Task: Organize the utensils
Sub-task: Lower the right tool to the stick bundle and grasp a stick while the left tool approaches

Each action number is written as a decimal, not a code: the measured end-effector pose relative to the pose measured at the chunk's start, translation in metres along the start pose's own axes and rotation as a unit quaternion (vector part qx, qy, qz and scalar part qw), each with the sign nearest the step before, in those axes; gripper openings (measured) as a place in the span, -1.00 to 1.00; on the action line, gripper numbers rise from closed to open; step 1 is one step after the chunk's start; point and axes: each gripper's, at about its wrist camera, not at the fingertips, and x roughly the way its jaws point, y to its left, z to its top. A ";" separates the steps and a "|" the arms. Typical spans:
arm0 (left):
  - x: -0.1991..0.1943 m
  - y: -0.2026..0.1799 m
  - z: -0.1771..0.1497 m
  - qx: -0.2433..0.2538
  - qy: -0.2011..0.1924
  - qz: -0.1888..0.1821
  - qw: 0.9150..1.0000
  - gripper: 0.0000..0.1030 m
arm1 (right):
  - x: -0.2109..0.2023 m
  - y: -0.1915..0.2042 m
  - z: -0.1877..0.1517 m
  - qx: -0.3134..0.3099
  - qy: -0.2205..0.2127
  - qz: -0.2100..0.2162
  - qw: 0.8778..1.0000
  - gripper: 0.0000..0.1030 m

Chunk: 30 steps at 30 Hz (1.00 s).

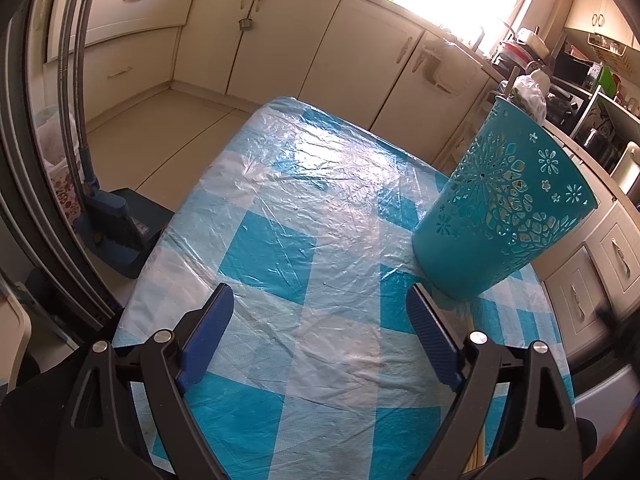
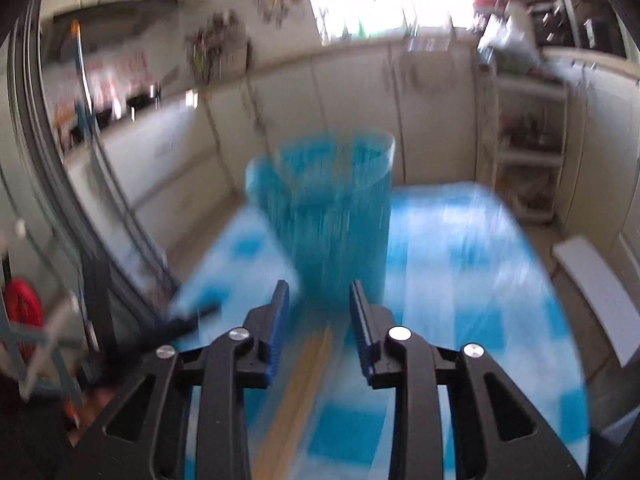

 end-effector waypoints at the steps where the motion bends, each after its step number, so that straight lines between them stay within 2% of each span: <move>1: 0.000 0.000 0.000 0.000 0.000 0.001 1.000 0.64 | 0.016 -0.001 -0.017 0.008 0.041 0.001 0.999 -0.61; 4: 0.001 0.001 0.000 -0.004 0.001 0.002 1.000 0.64 | 0.046 -0.006 -0.037 0.032 0.092 0.000 0.995 -0.68; 6: 0.000 0.002 -0.001 -0.006 0.000 0.002 1.000 0.64 | 0.058 -0.008 -0.038 0.048 0.103 0.005 0.993 -0.68; 18: 0.000 0.002 -0.002 -0.006 0.000 -0.005 1.000 0.64 | 0.089 0.002 -0.038 0.030 0.130 -0.030 0.991 -0.70; 21: 0.000 0.001 -0.002 -0.005 0.001 -0.005 1.000 0.64 | 0.084 -0.001 -0.038 0.032 0.133 -0.027 0.990 -0.71; 23: 0.001 0.001 -0.002 -0.006 0.001 -0.005 1.000 0.64 | 0.082 -0.002 -0.039 0.028 0.131 -0.029 0.991 -0.78; 30: 0.002 -0.001 -0.002 -0.004 0.003 -0.003 1.000 0.64 | 0.073 -0.016 -0.042 0.036 0.131 -0.023 0.990 -0.79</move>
